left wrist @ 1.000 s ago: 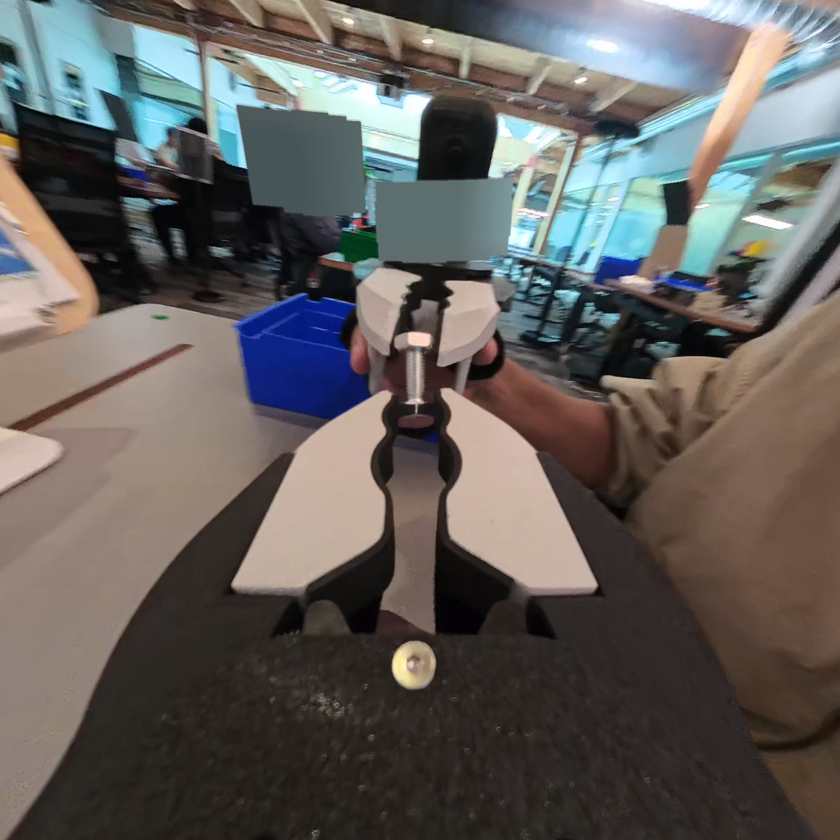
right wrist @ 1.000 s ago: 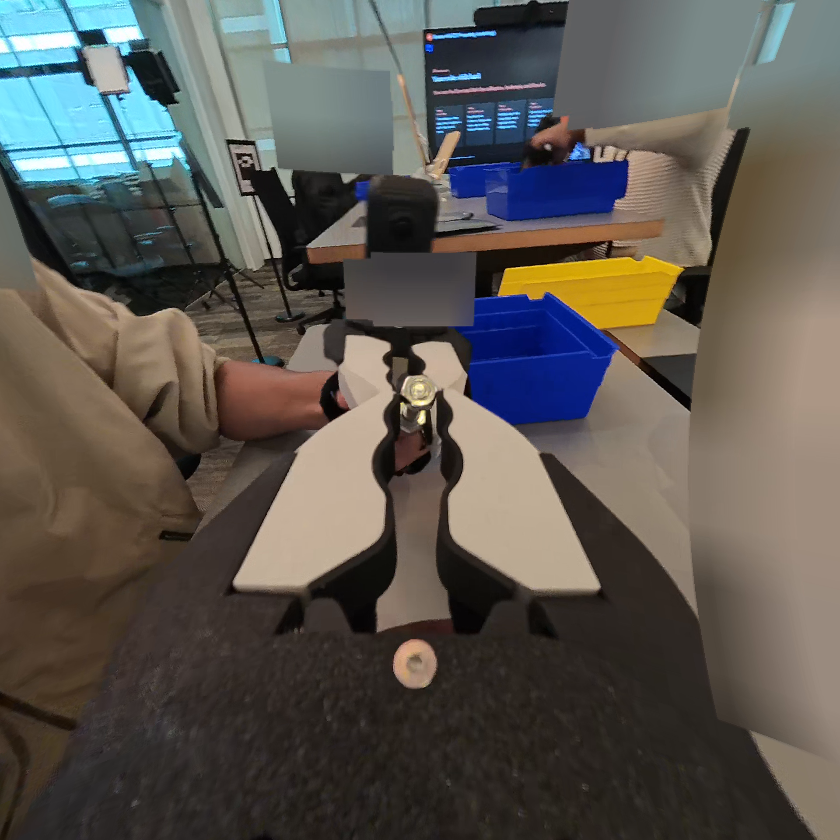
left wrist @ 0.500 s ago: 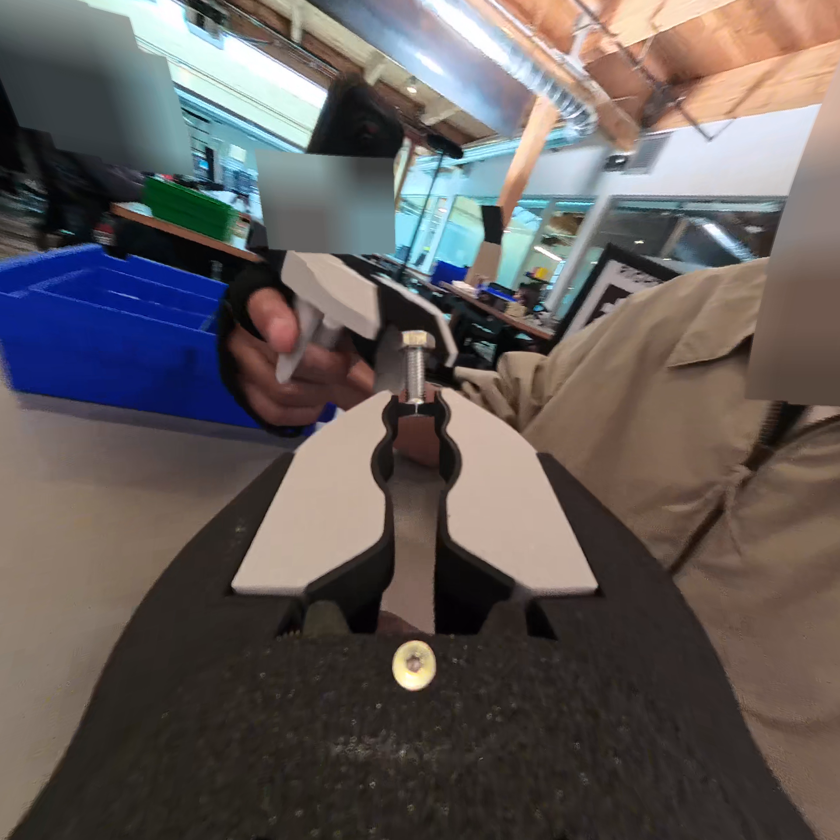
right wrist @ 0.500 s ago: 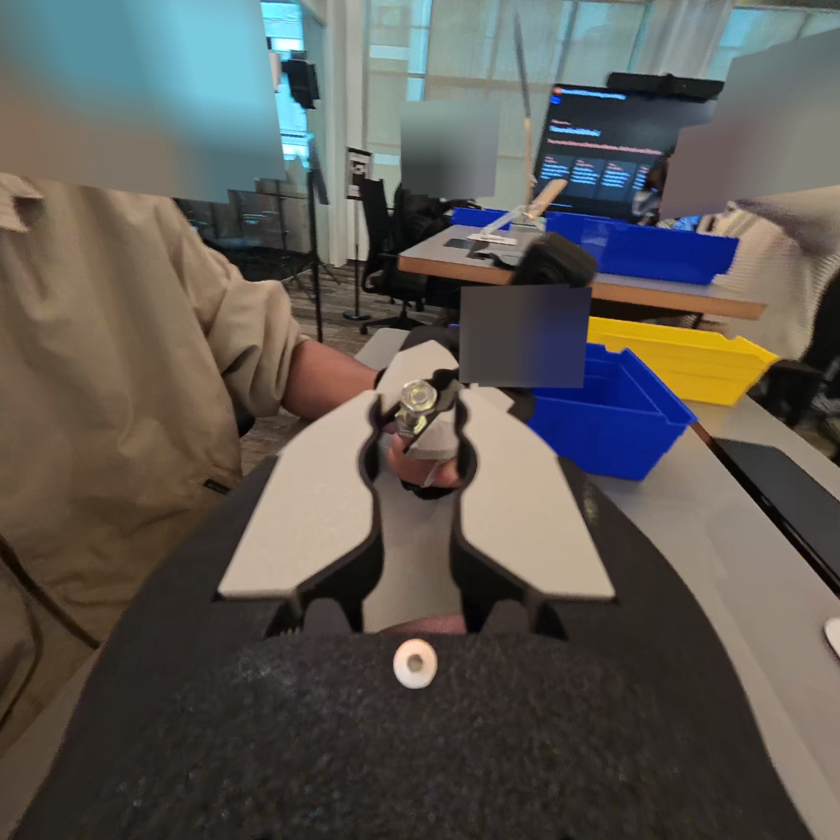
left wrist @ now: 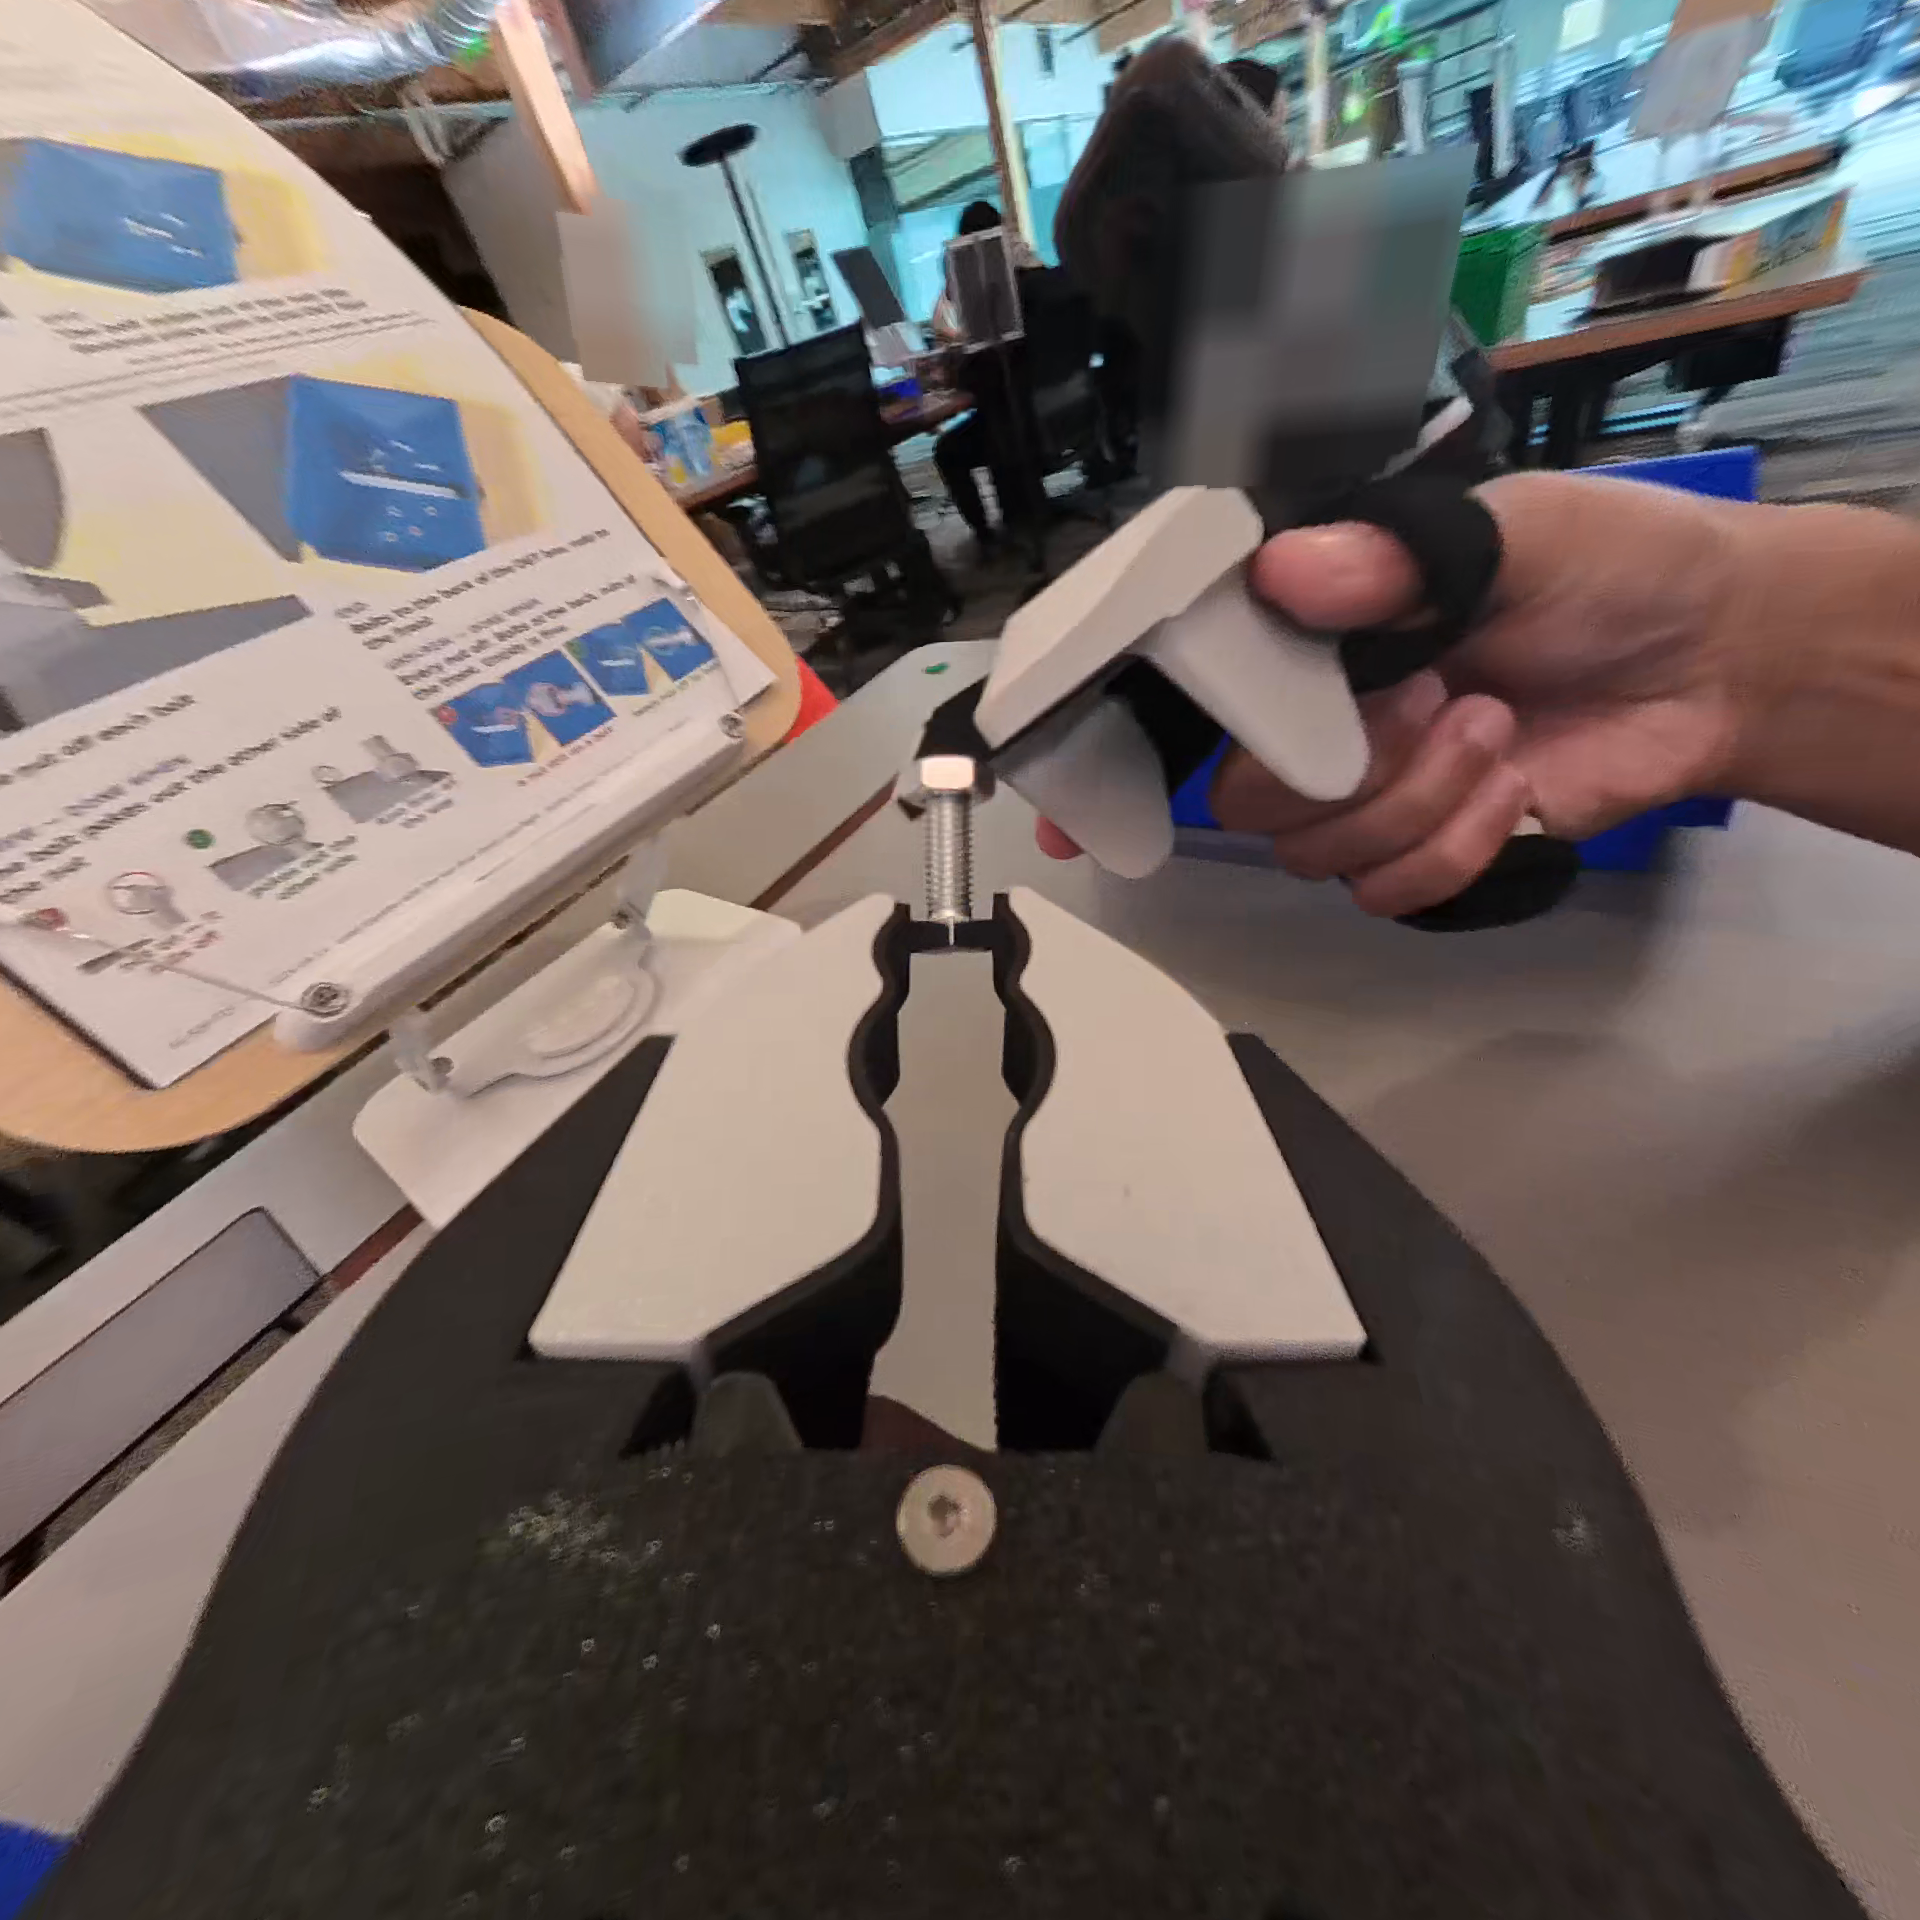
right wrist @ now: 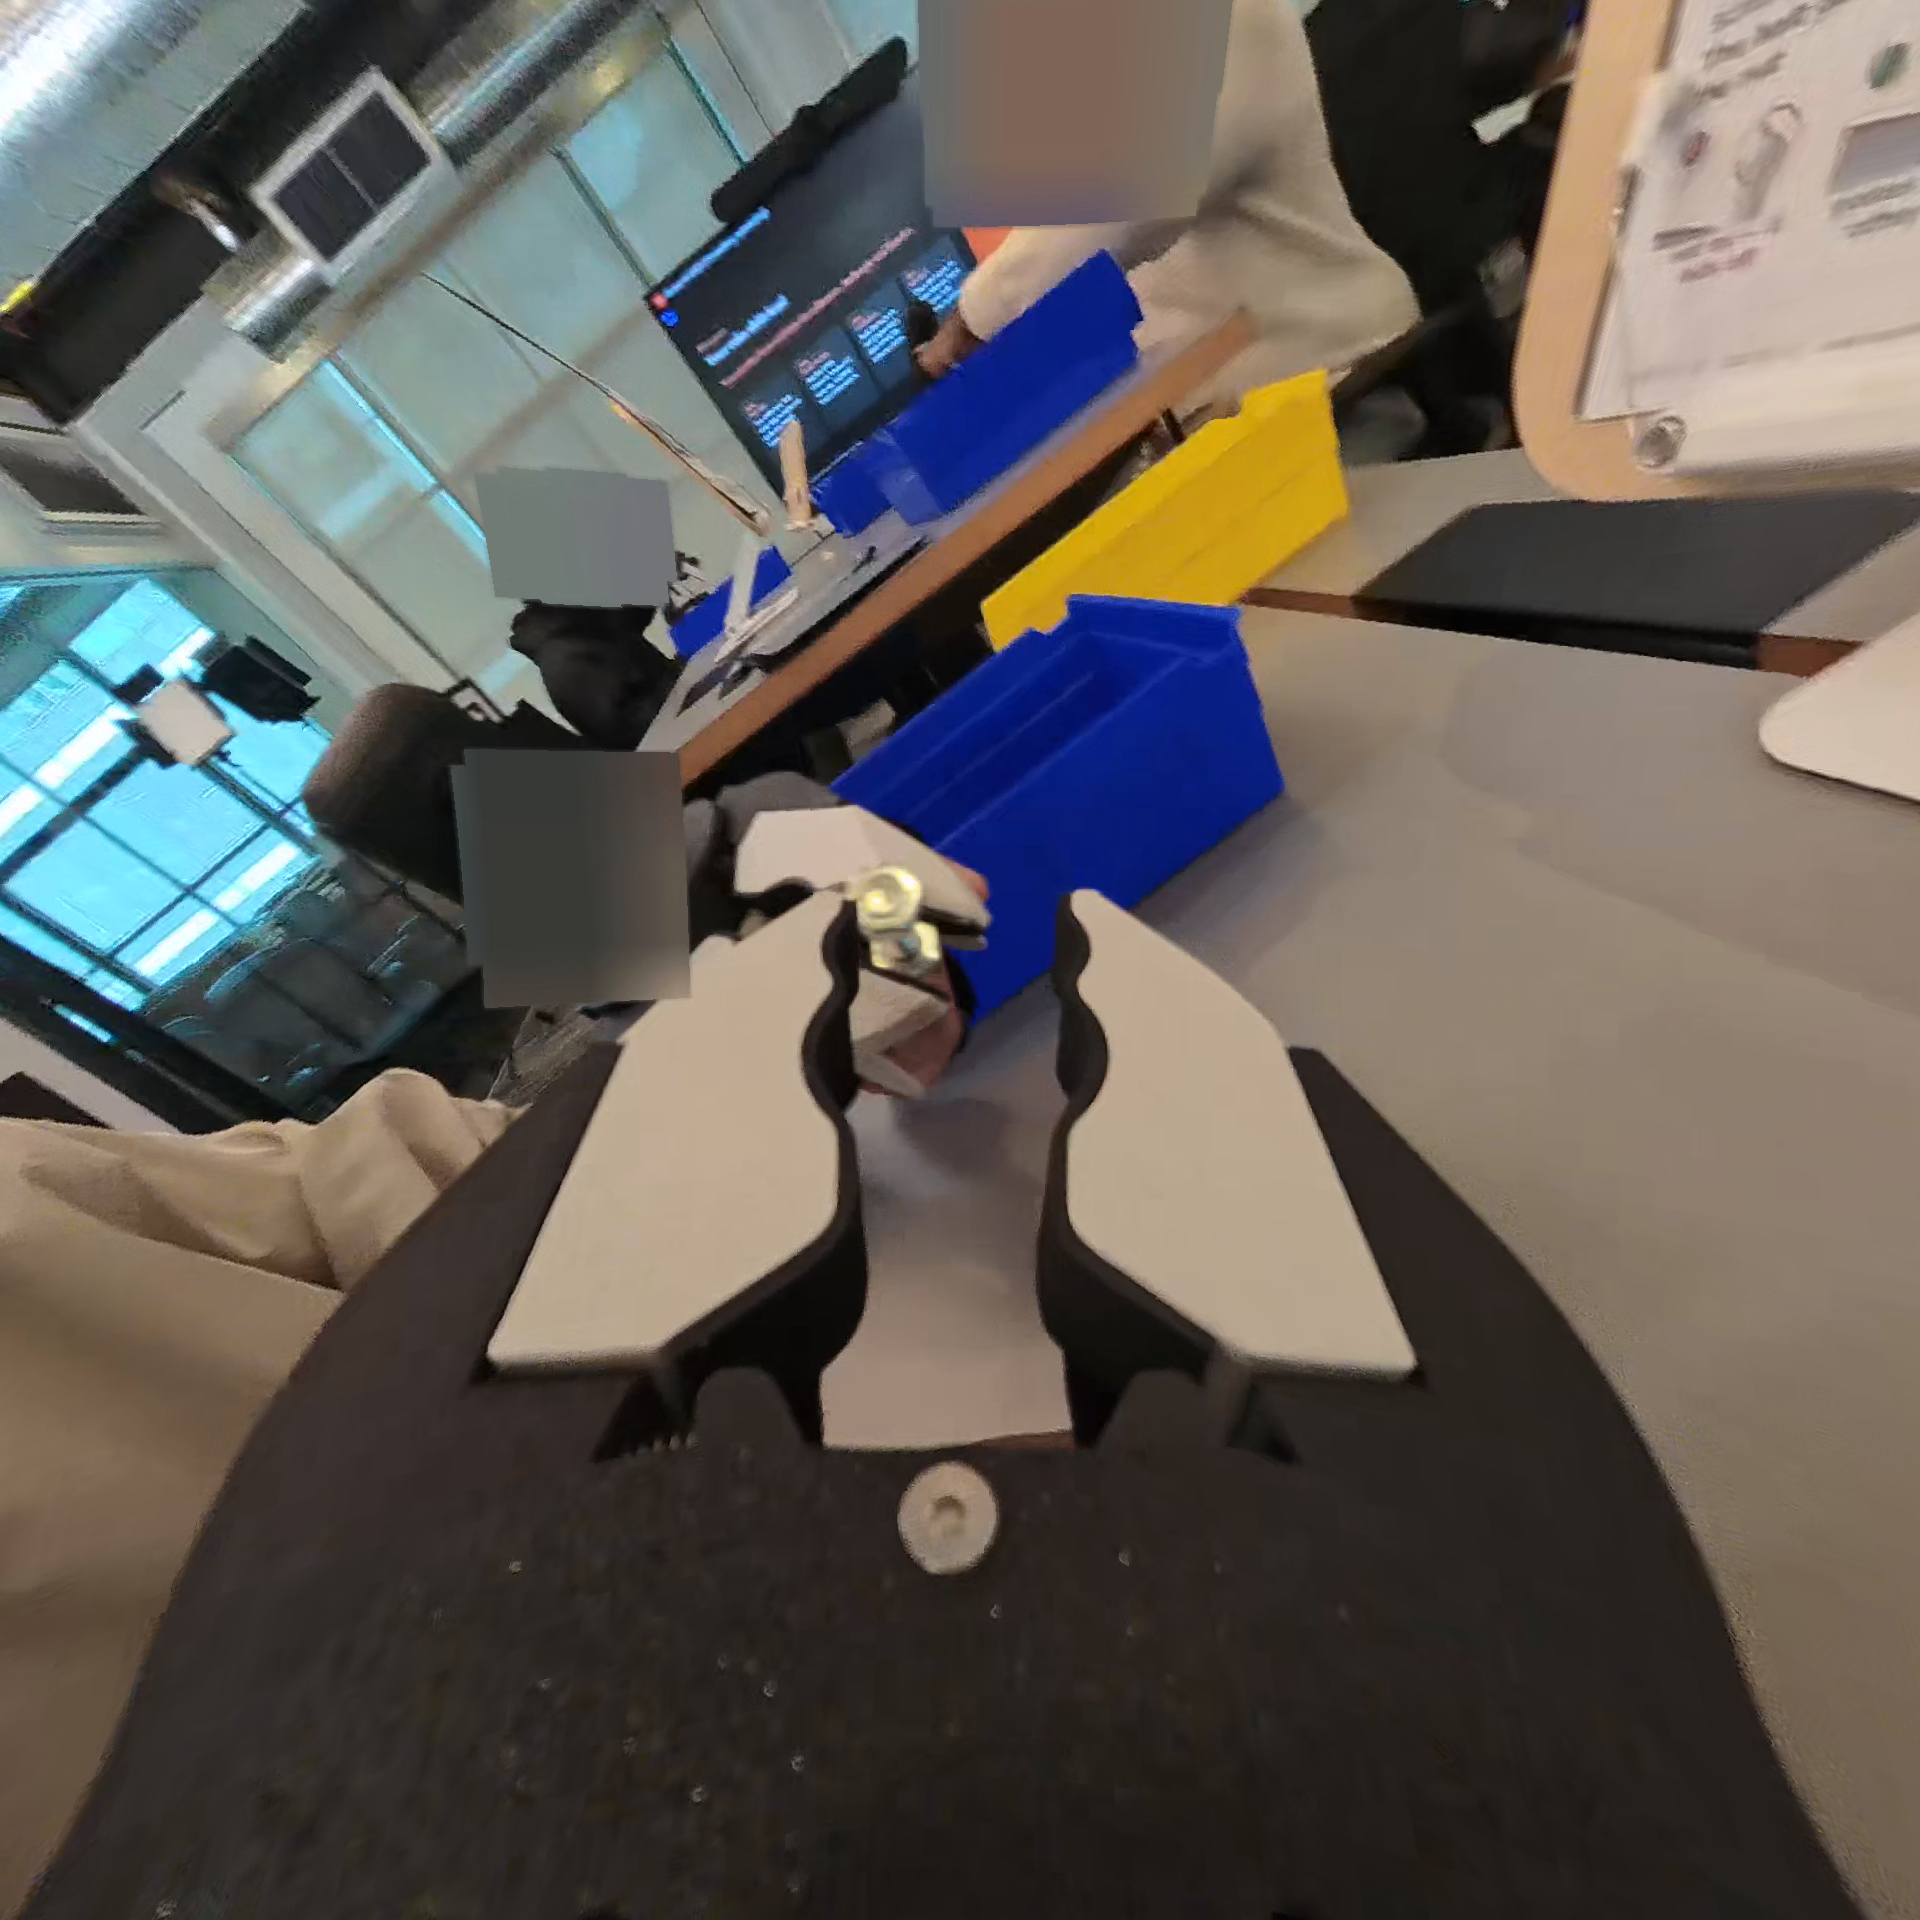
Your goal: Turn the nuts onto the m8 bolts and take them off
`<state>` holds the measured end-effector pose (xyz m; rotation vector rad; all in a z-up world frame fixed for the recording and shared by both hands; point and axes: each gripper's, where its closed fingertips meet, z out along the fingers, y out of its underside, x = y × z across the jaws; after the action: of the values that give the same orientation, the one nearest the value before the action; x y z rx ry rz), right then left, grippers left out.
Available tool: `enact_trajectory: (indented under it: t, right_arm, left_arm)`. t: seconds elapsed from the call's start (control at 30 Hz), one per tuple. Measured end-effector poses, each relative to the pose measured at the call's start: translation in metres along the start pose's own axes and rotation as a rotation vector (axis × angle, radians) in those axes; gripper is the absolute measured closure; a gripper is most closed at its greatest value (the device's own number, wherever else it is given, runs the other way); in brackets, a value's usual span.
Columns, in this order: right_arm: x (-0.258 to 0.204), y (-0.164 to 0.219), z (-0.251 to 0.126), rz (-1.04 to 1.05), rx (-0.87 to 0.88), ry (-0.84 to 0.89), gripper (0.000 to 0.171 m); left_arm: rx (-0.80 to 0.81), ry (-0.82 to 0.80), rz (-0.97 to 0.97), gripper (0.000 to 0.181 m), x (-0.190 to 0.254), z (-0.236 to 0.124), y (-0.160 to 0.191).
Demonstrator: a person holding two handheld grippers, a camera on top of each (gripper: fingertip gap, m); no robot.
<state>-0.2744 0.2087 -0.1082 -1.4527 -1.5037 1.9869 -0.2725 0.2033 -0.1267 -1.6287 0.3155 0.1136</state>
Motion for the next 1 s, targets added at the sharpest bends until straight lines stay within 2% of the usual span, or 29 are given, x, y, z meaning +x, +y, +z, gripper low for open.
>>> enact_trajectory:
  t: [0.1,0.27,0.43,0.7,1.0]
  right_arm:
    - [-0.002,0.007,0.005,-0.019,-0.041,0.012,0.138]
    - [0.0,0.014,0.006,-0.065,-0.088,0.051,0.157]
    - [-0.007,0.013,0.005,-0.167,-0.11,0.034,0.157]
    - [-0.047,0.008,-0.005,-0.389,-0.142,-0.141,0.157]
    - [-0.088,0.012,-0.018,-0.682,-0.283,-0.393,0.157]
  left_arm:
    - [-0.027,-0.002,0.014,0.166,0.007,0.006,0.008]
    - [-0.034,-0.009,-0.011,0.166,0.007,0.008,0.011]
    - [0.002,0.082,-0.115,0.166,0.014,0.005,0.005]
    - [0.117,0.452,-0.438,0.166,0.039,-0.017,-0.027]
    - [0.121,0.961,-0.682,0.167,0.068,-0.045,-0.055]
